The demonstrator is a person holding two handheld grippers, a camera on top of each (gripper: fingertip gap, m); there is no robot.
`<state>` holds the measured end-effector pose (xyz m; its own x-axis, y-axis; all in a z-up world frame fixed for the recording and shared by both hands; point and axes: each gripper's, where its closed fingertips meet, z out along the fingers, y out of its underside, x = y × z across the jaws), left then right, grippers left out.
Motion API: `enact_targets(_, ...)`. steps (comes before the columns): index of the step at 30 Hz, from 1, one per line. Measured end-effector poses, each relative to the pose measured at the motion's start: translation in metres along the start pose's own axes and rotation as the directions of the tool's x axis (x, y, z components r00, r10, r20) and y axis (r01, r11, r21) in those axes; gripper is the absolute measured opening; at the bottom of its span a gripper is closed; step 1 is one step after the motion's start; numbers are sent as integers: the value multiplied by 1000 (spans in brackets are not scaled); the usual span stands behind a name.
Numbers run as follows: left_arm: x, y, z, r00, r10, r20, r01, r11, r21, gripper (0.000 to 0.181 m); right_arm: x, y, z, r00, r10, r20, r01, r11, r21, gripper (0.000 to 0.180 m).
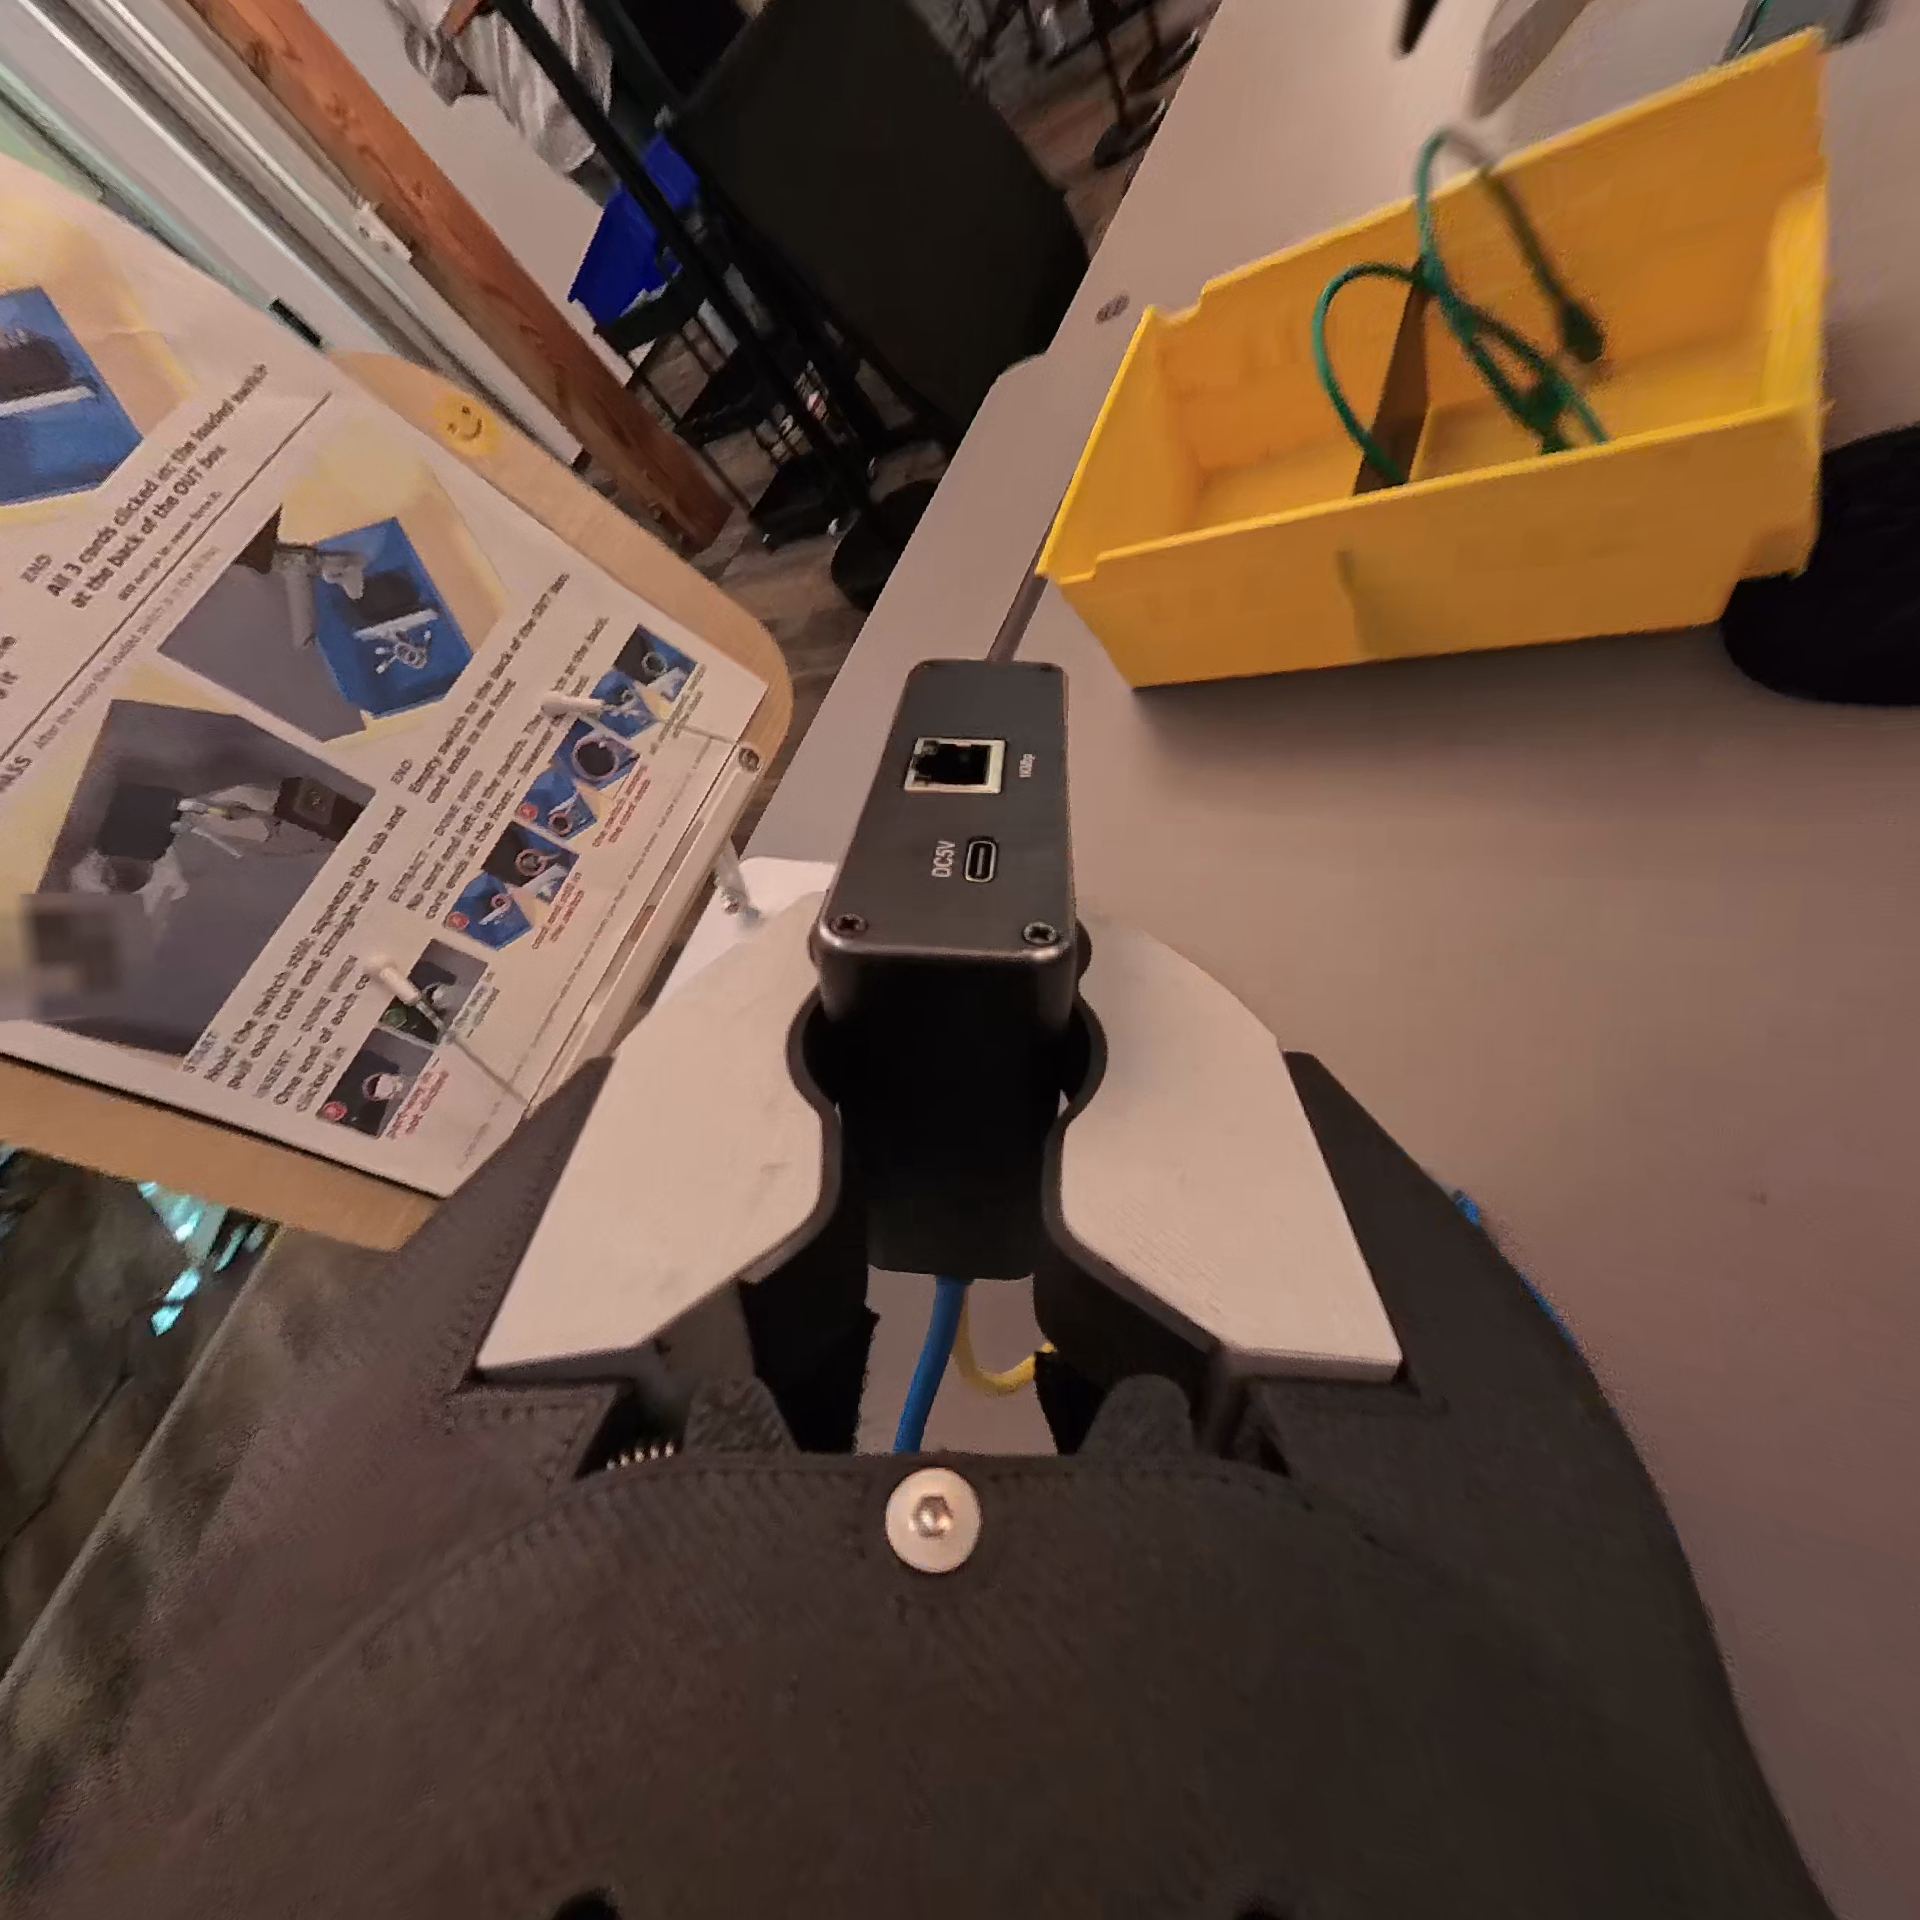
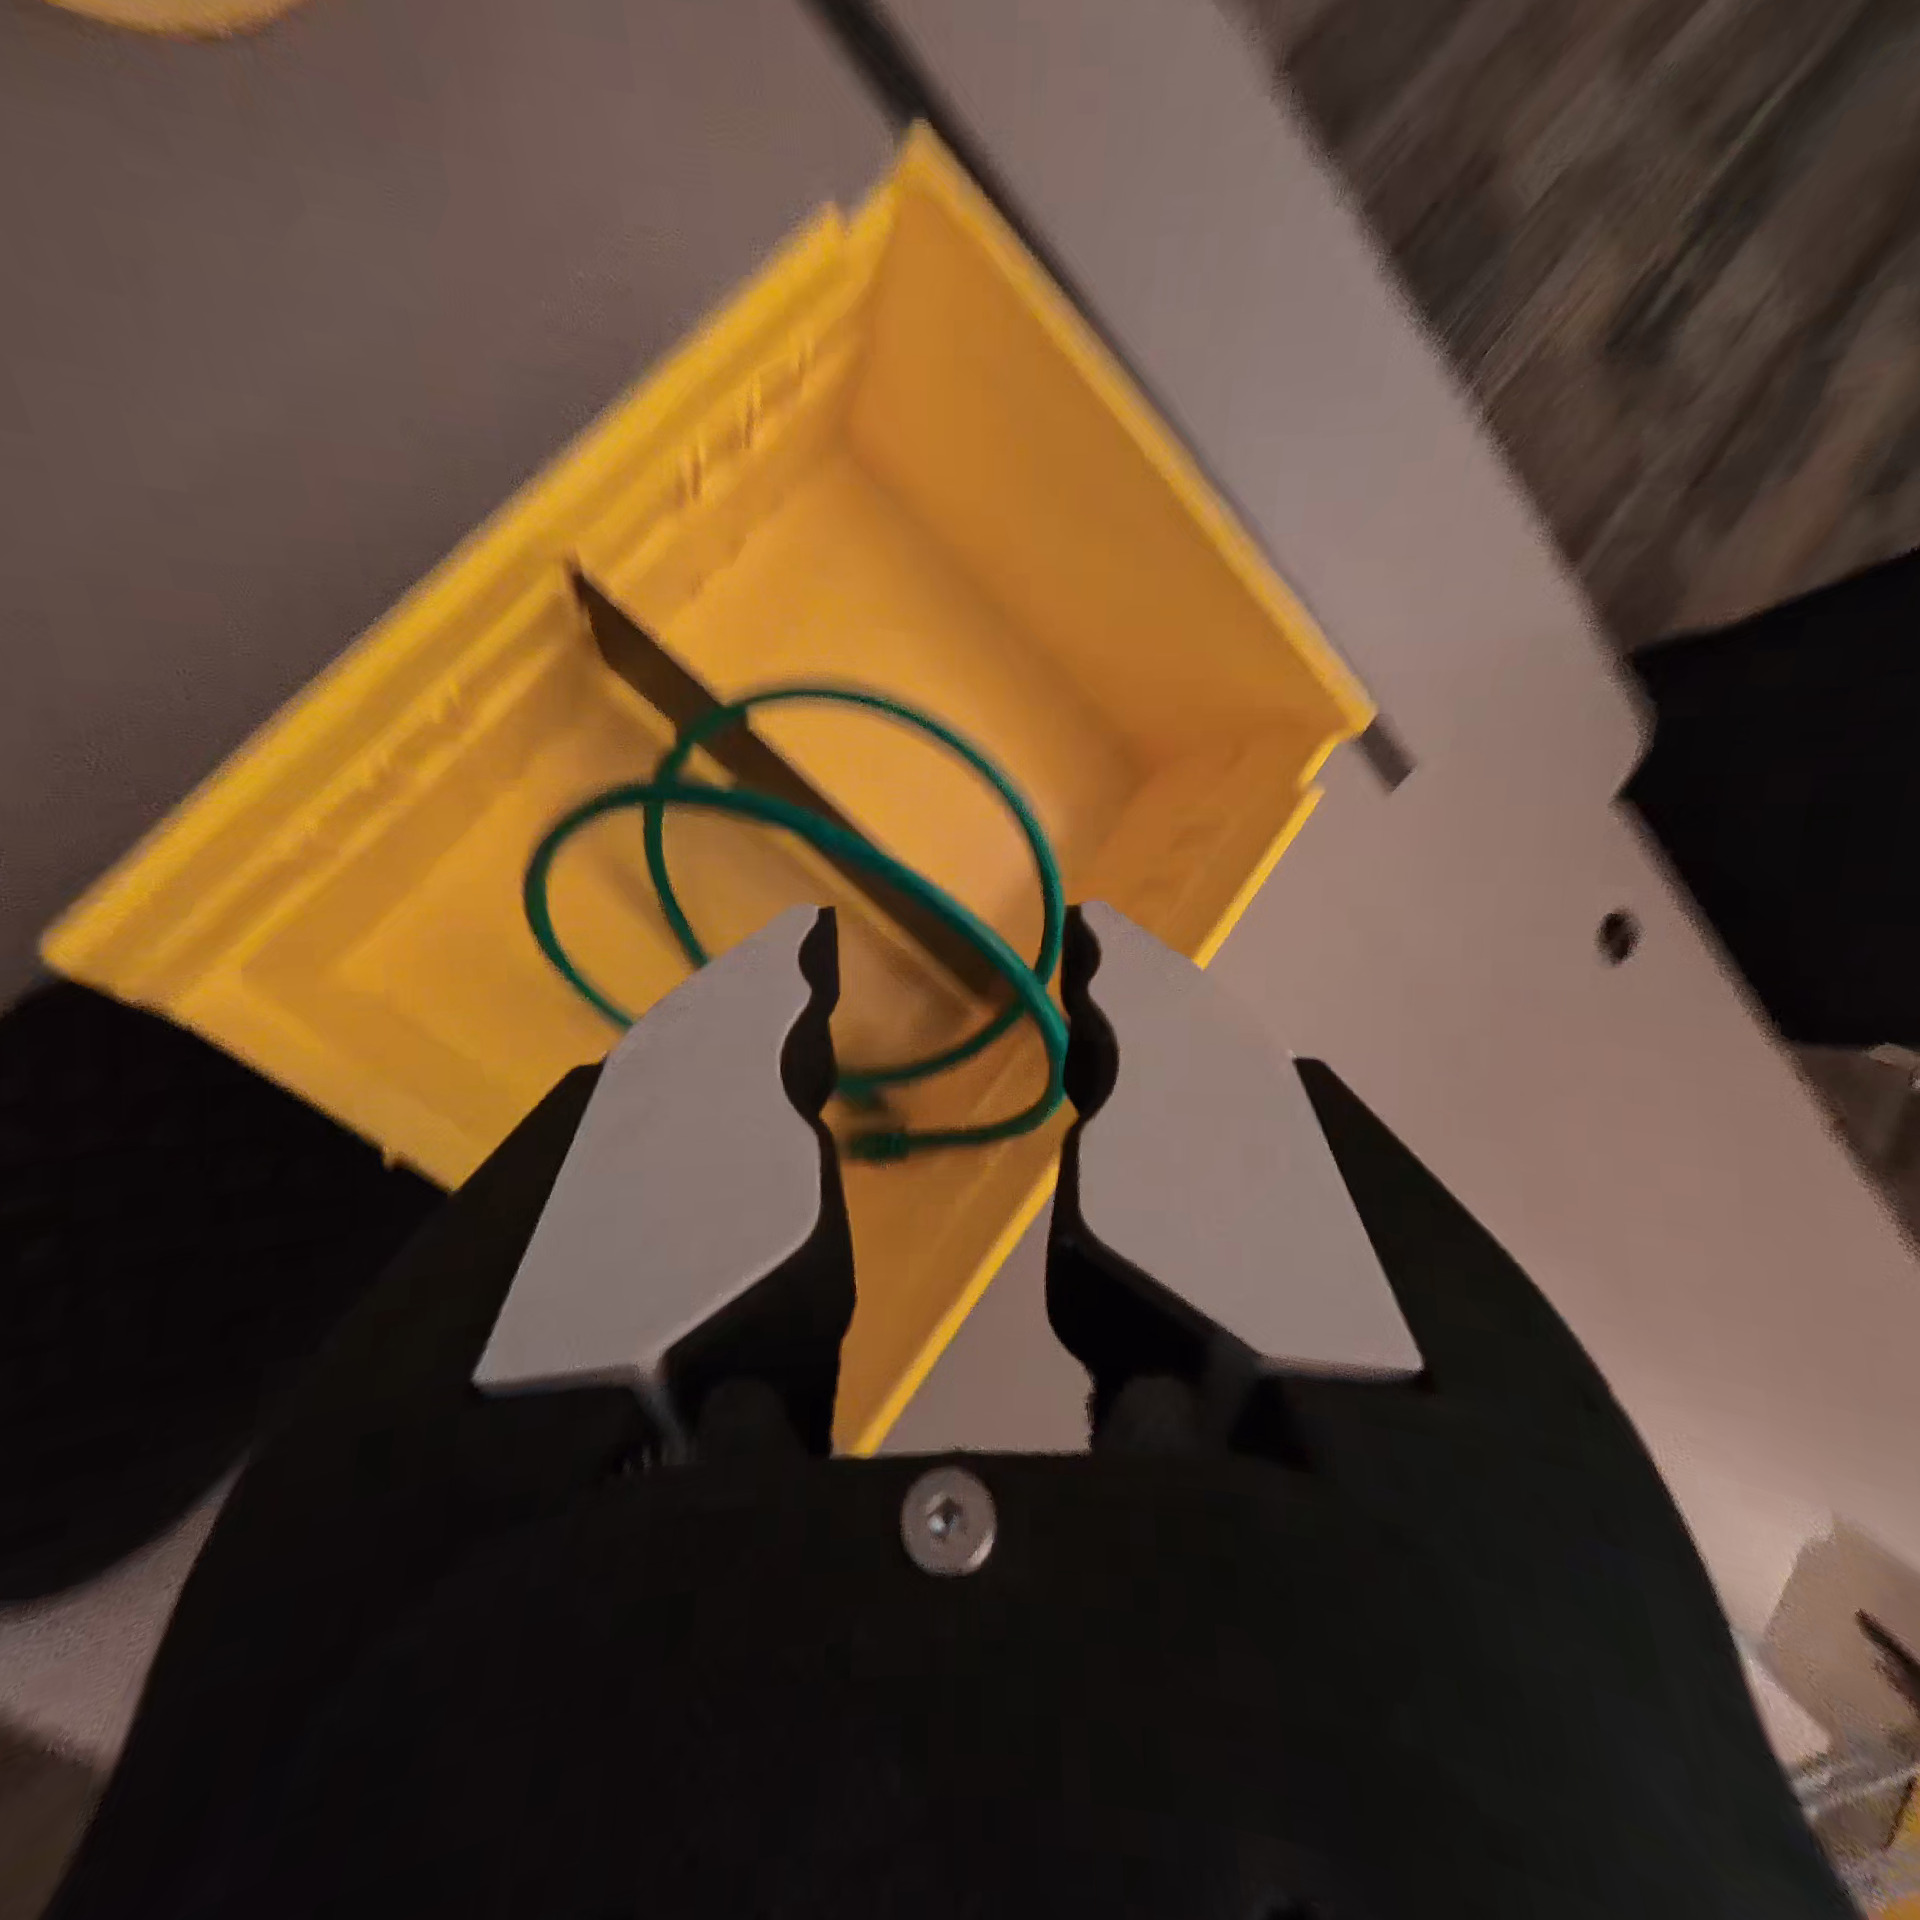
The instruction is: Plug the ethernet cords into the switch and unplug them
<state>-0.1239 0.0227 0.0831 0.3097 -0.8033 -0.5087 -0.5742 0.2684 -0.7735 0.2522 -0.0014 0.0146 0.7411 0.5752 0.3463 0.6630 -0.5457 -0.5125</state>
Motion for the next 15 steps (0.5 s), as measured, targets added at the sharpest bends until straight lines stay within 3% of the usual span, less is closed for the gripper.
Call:
enact_targets(4, 11, -24, -8, 992, -72, -107, 87, 986, 144, 36, -39, -94, -25, 998, -46, -43, 59, 921, 386, 47)
enact_targets(8, 27, -40, -14, 968, -99, -230, 150, 964, 220, 36, -144, -188, -49, 946, -240, 218, 3, 680, 734, 54)
enact_targets(11, 32, -41, -13, 968, -88, -236, 138, 968, 208, 36, -205, -233, -59, 847, -390, 360, -110, 535, 838, 60)
enact_targets(15, 34, -35, -7, 982, -46, -181, 73, 987, 146, 37, -237, -257, -24, 779, -491, 389, -89, 528, 845, 61)
